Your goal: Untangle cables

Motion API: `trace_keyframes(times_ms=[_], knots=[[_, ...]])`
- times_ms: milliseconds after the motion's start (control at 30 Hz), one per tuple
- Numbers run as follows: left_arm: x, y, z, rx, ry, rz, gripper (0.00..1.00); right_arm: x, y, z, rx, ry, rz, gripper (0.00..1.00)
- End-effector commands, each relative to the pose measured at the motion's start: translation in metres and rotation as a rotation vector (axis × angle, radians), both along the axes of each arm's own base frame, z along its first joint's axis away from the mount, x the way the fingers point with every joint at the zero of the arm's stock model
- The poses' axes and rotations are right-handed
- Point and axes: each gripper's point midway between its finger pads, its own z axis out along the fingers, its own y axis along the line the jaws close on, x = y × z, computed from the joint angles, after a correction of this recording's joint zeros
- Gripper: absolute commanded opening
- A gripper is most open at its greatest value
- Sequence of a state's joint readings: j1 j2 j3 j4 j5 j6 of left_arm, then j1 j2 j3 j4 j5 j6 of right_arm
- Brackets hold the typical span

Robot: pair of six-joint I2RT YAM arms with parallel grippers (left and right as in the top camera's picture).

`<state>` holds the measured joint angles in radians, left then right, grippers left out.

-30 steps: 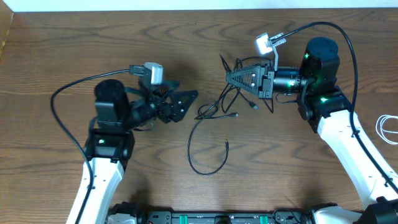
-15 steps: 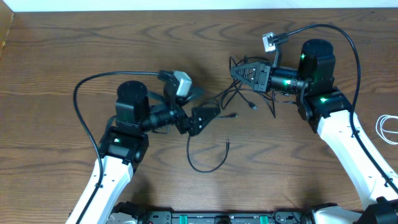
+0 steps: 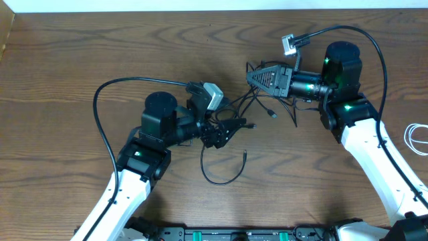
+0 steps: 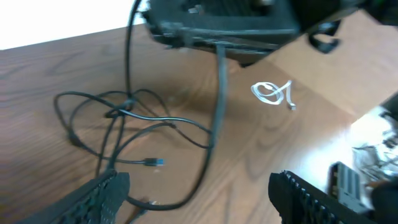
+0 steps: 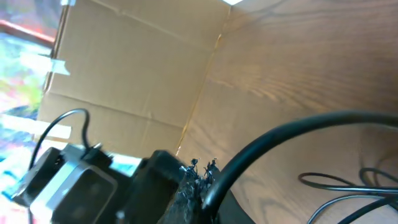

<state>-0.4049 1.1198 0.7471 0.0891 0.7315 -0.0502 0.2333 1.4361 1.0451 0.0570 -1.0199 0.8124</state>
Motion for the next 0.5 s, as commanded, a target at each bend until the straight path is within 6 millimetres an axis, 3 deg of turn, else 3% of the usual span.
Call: trace_keyframes(times_ms=[0,233,300,467], knots=[[0.014,0.001,-0.005,0.043,-0.020,0.062,0.77,-0.015,0.004,0.012,0.036,0.009,0.068,0.01],[0.012,-0.012,-0.026,0.070,0.034,0.028,0.70,-0.016,0.006,0.012,0.036,0.011,0.073,0.02],[0.010,-0.015,-0.027,0.070,0.035,0.019,0.69,-0.016,0.006,0.012,0.036,0.011,0.073,0.03],[0.010,-0.019,-0.022,0.058,0.012,0.009,0.54,-0.016,0.006,0.012,0.036,0.011,0.073,0.02]])
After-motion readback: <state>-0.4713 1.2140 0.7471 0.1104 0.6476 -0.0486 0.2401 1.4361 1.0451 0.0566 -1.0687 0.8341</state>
